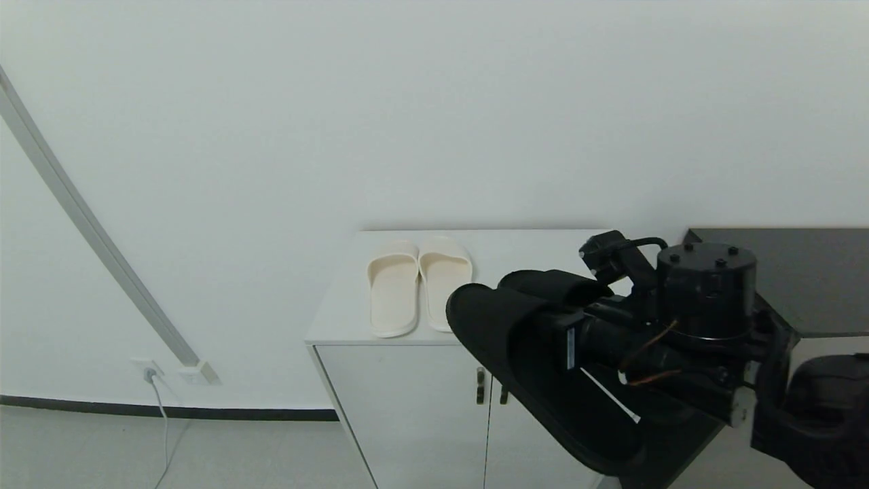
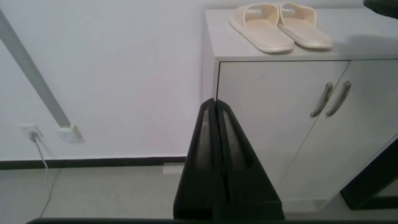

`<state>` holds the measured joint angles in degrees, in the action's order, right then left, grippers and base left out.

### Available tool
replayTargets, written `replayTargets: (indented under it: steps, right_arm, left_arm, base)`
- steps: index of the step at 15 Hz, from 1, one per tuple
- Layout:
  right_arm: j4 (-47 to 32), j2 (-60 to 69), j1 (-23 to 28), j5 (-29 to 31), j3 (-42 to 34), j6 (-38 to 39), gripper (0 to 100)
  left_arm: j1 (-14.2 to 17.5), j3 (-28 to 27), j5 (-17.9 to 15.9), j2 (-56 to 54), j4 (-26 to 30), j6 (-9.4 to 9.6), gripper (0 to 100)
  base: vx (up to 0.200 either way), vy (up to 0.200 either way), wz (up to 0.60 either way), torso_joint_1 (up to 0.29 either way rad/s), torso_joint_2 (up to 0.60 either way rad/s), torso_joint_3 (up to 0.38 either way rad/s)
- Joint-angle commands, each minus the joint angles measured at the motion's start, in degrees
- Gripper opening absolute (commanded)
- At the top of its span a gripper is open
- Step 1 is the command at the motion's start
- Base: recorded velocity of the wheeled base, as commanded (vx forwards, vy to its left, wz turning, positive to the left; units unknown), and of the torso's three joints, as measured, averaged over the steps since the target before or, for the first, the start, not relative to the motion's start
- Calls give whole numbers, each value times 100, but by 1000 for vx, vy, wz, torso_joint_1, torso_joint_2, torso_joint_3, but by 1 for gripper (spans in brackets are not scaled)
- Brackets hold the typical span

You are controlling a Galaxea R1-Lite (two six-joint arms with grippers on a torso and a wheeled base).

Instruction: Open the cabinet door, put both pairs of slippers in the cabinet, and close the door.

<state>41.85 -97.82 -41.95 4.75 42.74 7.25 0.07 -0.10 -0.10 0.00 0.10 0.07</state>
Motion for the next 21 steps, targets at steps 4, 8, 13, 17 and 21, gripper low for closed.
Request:
replayTargets:
  steps: [4, 8, 13, 17, 21]
  right_arm:
    - [-265, 676, -340, -168, -407, -5, 0]
    - [-256, 676, -349, -168, -460, -5, 0]
    - [-230, 676, -340, -168, -600, -84, 0]
    - [-195, 694, -340, -185, -723, -180, 0]
    - [-177, 694, -332, -194, -758, -242, 0]
  left_arm:
    - [1, 1, 1, 9, -1, 1, 0]
    - [1, 1, 1, 0, -1, 1, 0]
    - [1, 1, 1, 0, -1, -7, 0]
    - [10, 1, 1, 0, -1, -7, 0]
    - [1, 1, 1, 0, -1, -7, 0]
  base:
    - [0, 0, 0, 0, 0, 0]
    - [-100, 0, 0, 0, 4, -2]
    - [-160, 0, 0, 2, 0, 6]
    - [0, 0, 0, 0, 0, 0]
    - [0, 0, 0, 0, 0, 0]
